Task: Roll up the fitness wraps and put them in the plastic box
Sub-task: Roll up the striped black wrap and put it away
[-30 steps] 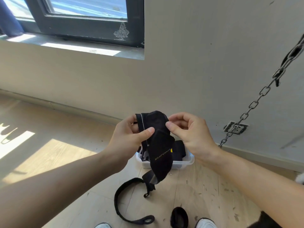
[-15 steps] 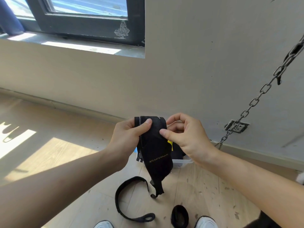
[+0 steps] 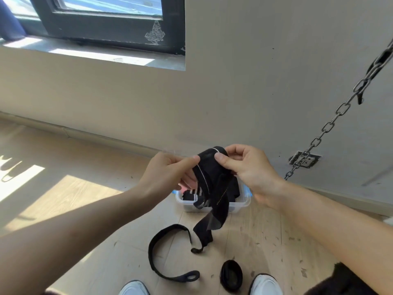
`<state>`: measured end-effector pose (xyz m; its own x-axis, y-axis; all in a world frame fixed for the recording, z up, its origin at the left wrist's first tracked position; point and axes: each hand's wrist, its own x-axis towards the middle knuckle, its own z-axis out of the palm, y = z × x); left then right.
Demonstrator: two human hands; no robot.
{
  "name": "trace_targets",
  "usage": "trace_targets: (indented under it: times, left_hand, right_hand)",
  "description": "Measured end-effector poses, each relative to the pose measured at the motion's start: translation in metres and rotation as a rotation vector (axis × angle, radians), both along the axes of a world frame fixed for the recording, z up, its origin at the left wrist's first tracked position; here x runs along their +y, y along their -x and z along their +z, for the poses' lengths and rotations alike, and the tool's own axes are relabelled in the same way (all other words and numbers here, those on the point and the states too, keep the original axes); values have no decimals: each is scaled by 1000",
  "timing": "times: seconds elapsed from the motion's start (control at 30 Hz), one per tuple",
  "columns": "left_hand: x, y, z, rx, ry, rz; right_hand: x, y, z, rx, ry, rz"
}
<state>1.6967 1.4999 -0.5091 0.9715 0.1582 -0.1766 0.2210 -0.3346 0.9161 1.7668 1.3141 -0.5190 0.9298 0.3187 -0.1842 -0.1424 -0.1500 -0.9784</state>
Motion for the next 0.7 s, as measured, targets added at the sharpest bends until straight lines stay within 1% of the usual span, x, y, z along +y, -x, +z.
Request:
trace_targets:
  times: [0.1, 0.17, 0.2, 0.3, 0.37, 0.43, 0.57, 0.63, 0.7]
  left_hand:
    - [14, -5, -5, -100, -173, 46]
    - [20, -8, -8, -143, -172, 39]
    - [21, -9, -8, -144, -114, -18]
    - [16, -8, -6, -32, 9, -379]
    - [15, -9, -10, 30, 17, -506]
    - [18, -9, -17, 56, -58, -545]
    - [39, -8, -37, 238, -212, -677]
    - [48, -7, -44, 287, -232, -701]
    - [52, -8, -43, 266, -180, -653]
  right_hand:
    - [-8, -9, 9, -96, 122, 175]
    - [-13, -12, 15, -133, 162, 297]
    - [-14, -13, 17, -143, 175, 353]
    - [-17, -16, 24, -168, 207, 476]
    - [-19, -18, 27, -186, 255, 509]
    - [-22, -21, 27, -220, 322, 497]
    - [-32, -36, 26, -213, 420, 466]
    - [-39, -46, 25, -210, 504, 465]
    - [-44, -53, 22, -203, 588, 470]
